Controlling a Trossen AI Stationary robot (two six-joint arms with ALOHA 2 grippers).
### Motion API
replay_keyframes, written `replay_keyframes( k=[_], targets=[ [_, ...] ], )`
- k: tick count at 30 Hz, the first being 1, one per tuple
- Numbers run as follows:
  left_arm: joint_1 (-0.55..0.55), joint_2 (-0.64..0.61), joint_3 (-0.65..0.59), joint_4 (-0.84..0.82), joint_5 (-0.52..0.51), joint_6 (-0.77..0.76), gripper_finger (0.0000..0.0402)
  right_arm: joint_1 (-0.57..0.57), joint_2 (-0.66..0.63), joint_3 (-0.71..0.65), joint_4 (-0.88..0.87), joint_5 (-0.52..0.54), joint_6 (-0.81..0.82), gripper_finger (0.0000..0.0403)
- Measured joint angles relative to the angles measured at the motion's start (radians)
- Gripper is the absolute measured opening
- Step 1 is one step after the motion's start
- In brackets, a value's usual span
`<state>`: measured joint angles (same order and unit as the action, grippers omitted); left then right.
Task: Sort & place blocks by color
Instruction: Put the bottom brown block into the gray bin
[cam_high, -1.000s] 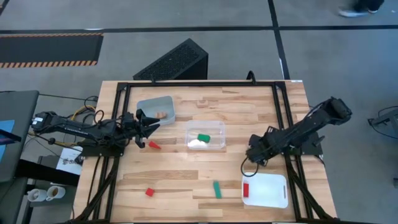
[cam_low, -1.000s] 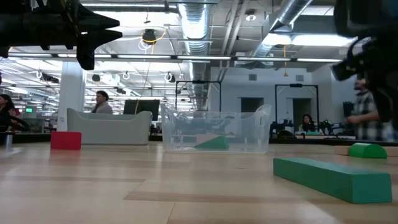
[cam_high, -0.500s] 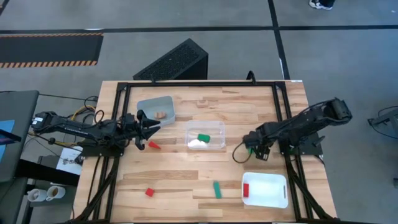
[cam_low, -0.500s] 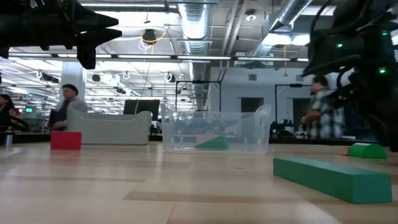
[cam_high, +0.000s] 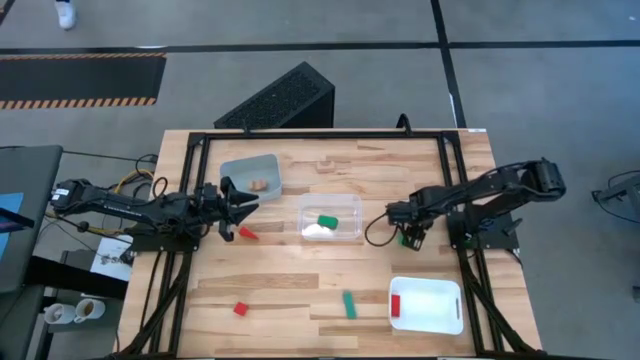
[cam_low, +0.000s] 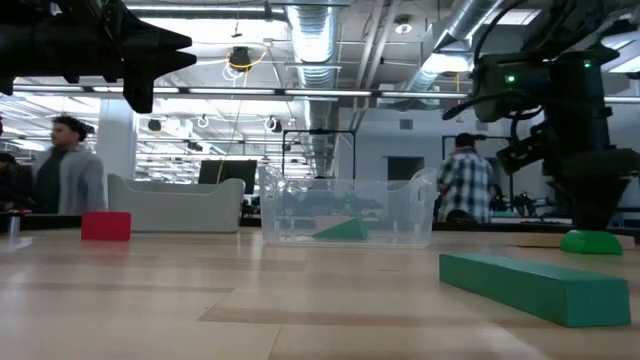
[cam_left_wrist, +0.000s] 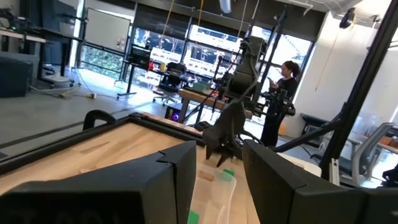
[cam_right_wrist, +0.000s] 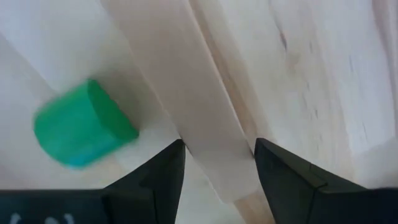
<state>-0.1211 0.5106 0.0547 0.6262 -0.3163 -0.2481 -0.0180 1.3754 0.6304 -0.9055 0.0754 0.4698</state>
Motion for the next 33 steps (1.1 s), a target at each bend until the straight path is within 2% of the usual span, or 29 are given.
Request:
replay_keyframes(
  k=[6,16,24,29,33],
  targets=[
    [0.000,0.000,0.000,0.000,-0.006,0.000,0.0119,-0.018,0.000,0.007,0.063,-0.049,-0.005,0.0218],
    [0.000,0.000,0.000,0.000,-0.006,-0.007,0.0119,-0.016,0.000,0.058,0.019,0.006,-0.011,0.0240],
    [0.000,0.000,0.000,-0.008,-0.014,0.020,0.0119,-0.041,0.007,0.056,0.052,-0.005,-0.046,0.0249],
    [0.000,0.000,0.000,-0.008,-0.075,0.066,0.0119,-0.044,0.007,0.072,0.078,-0.025,-0.061,0.0250],
    [0.000,0.000,0.000,-0.008,-0.083,0.069,0.0119,-0.039,0.007,0.089,0.105,-0.025,-0.091,0.0250]
  ],
)
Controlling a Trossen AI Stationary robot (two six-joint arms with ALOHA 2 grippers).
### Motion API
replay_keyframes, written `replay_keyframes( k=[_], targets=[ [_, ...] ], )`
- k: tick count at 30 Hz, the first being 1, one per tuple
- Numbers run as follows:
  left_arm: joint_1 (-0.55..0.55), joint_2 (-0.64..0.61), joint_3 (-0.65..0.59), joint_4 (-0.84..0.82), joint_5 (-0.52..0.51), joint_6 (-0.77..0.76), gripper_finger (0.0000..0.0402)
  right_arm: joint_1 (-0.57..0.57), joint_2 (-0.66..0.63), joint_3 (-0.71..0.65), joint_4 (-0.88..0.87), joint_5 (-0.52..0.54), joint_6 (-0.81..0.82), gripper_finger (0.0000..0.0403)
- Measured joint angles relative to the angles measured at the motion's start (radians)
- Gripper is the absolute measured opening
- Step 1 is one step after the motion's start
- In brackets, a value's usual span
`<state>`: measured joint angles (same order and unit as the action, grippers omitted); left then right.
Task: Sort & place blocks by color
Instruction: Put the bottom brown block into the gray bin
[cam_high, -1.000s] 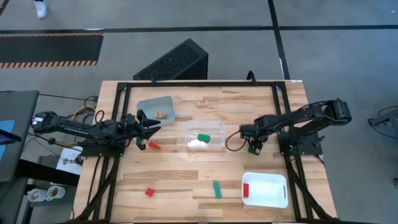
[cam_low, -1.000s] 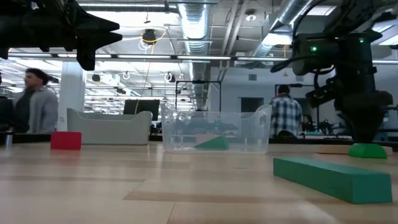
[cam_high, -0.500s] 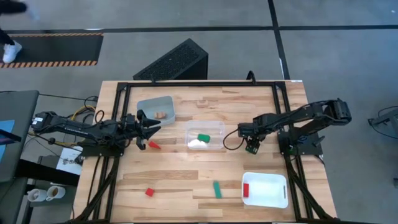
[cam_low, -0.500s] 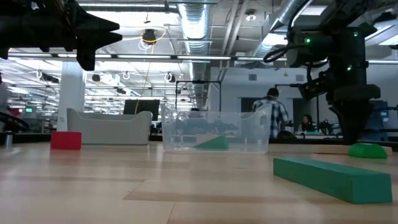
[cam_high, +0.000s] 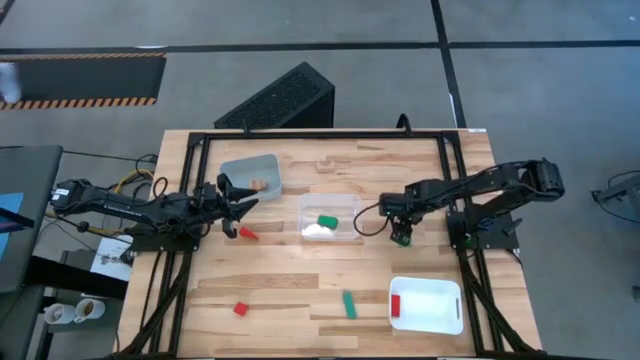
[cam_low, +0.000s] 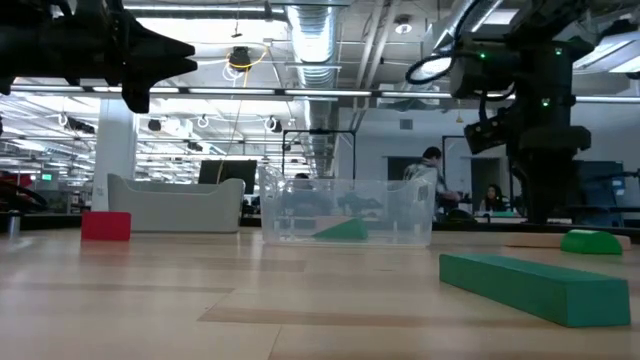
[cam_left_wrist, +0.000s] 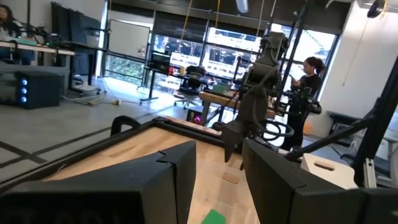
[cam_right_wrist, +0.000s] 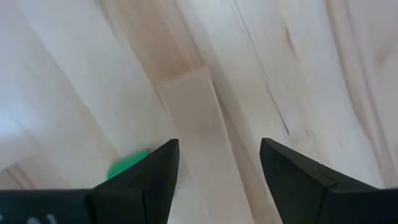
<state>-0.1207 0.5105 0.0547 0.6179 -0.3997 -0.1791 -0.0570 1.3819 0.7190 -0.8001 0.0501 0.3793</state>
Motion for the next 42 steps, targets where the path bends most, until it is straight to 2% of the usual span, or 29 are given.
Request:
replay_keyframes(
  k=[8,16,21,23,28,34,39,42],
  targets=[
    [0.000,0.000,0.000,0.001,0.000,-0.032,0.0119,0.002,0.026,-0.002,0.048,-0.024,-0.055,0.0250],
    [0.003,0.000,0.000,0.009,-0.007,-0.032,0.0119,-0.001,0.181,0.004,0.115,-0.031,-0.097,0.0250],
    [0.003,-0.001,0.000,0.027,-0.006,-0.017,0.0119,-0.024,0.216,0.021,0.100,-0.041,-0.117,0.0234],
    [0.003,0.000,0.000,0.026,-0.005,-0.017,0.0119,-0.030,0.205,0.031,0.099,-0.043,-0.119,0.0207],
    [0.003,-0.001,0.000,0.025,-0.005,-0.025,0.0119,-0.043,0.148,0.067,0.115,-0.012,-0.119,0.0106],
    [0.003,0.000,0.000,0.026,0.035,-0.067,0.0119,-0.046,0.054,0.116,0.094,-0.008,-0.071,0.0105],
    [0.003,-0.001,0.000,0.028,0.080,-0.117,0.0119,-0.014,-0.044,0.202,0.099,0.083,-0.028,0.0105],
    [0.000,0.000,0.000,0.025,0.125,-0.138,0.0119,0.016,-0.103,0.251,0.181,0.145,-0.005,0.0105]
  ],
)
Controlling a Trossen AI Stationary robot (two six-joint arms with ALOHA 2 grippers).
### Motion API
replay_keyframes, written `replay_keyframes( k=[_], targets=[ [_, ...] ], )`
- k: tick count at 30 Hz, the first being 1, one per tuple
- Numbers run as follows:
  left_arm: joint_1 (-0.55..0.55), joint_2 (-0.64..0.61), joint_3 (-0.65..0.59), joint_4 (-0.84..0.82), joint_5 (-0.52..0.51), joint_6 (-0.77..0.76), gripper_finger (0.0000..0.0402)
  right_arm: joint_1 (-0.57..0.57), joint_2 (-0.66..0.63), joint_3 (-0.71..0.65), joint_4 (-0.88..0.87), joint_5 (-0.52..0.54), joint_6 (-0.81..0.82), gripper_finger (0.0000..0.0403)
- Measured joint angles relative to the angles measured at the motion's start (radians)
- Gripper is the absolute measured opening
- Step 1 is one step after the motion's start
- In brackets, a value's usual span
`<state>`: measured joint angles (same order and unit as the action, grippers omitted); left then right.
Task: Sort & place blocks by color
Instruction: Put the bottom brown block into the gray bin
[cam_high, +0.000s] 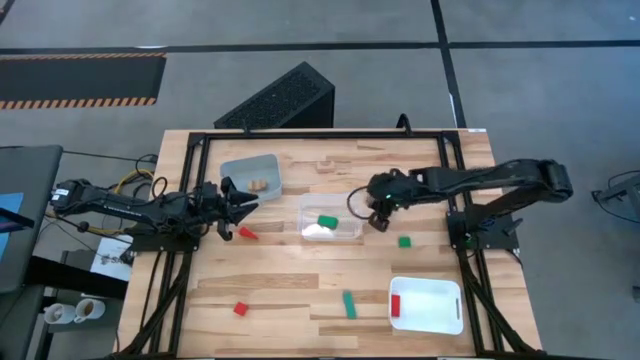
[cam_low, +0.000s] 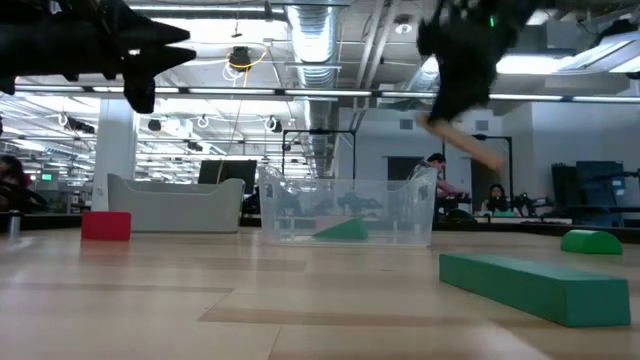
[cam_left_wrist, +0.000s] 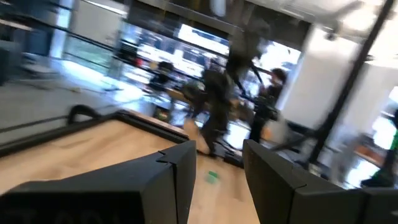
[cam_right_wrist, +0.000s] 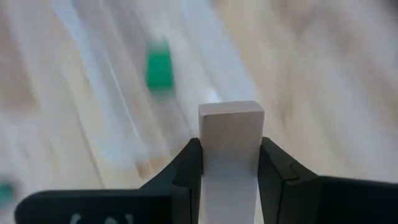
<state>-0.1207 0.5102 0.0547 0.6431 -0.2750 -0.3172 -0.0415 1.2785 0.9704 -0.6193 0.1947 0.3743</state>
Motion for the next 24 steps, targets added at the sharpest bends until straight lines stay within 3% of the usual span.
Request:
replay_keyframes(
  k=[4,11,17,24],
  targets=[
    [-0.018,0.000,0.000,-0.004,0.135,0.021,0.0119,0.051,-0.063,0.013,0.283,0.046,0.000,0.0105],
    [-0.040,0.024,0.000,0.010,0.049,0.028,0.0142,0.123,-0.026,0.016,0.783,0.047,-0.096,0.0105],
    [-0.041,0.119,0.000,0.112,0.042,0.048,0.0195,0.116,0.068,0.023,0.921,0.037,-0.115,0.0105],
    [-0.041,0.295,0.036,0.222,0.043,0.054,0.0265,0.089,0.210,0.064,1.029,-0.052,-0.113,0.0105]
  ],
)
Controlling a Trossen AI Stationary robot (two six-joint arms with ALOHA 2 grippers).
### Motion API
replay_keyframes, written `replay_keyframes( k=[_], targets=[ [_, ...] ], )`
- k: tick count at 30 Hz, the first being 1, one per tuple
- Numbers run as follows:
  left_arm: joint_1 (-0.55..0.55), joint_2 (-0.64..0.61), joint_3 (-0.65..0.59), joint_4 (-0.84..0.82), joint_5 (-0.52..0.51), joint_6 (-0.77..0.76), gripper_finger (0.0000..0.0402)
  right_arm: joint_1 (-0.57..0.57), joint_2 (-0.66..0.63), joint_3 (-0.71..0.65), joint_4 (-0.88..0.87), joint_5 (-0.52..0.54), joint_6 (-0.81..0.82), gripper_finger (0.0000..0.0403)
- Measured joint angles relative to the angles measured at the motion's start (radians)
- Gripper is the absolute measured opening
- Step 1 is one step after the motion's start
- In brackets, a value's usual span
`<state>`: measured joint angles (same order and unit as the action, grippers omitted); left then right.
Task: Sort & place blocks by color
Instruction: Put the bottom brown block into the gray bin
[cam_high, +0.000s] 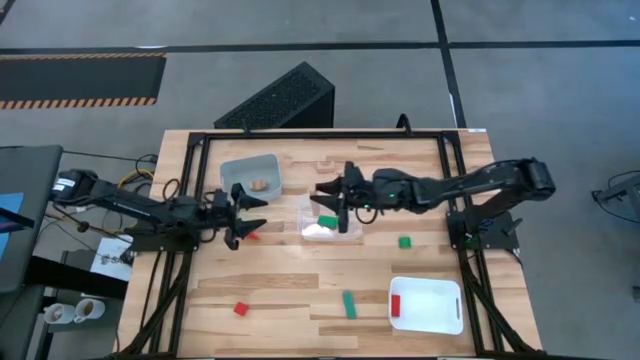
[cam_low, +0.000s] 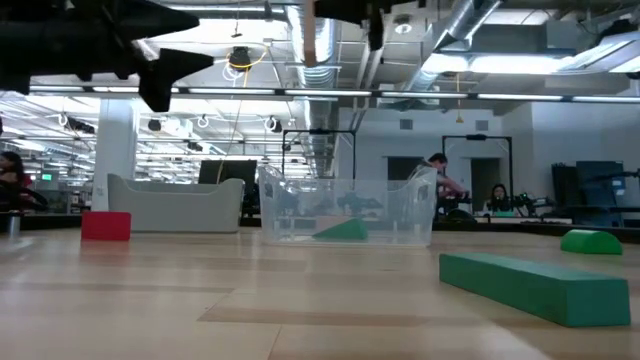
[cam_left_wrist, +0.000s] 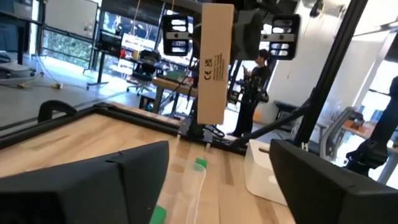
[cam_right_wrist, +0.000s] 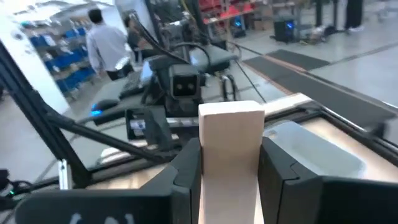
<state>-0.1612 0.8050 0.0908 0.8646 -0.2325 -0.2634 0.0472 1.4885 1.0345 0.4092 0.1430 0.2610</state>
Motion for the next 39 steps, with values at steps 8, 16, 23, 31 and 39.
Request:
replay_keyframes(
  k=[8,16,23,31,39],
  targets=[
    [0.000,0.218,0.138,0.005,-0.026,0.000,0.0301,-0.003,0.136,0.090,0.043,-0.075,0.002,0.0105],
    [0.000,0.352,0.204,0.032,-0.031,-0.011,0.0303,0.019,0.189,0.144,0.036,-0.096,0.001,0.0105],
    [0.000,0.421,0.266,0.037,0.043,-0.011,0.0303,0.018,0.209,0.151,0.064,-0.096,0.001,0.0105],
    [0.000,0.519,0.332,0.033,0.042,-0.005,0.0301,0.017,0.229,0.151,0.096,-0.096,0.010,0.0105],
    [0.004,0.515,0.339,0.025,0.018,0.007,0.0199,0.026,0.228,0.151,0.090,-0.115,0.007,0.0105]
  ],
)
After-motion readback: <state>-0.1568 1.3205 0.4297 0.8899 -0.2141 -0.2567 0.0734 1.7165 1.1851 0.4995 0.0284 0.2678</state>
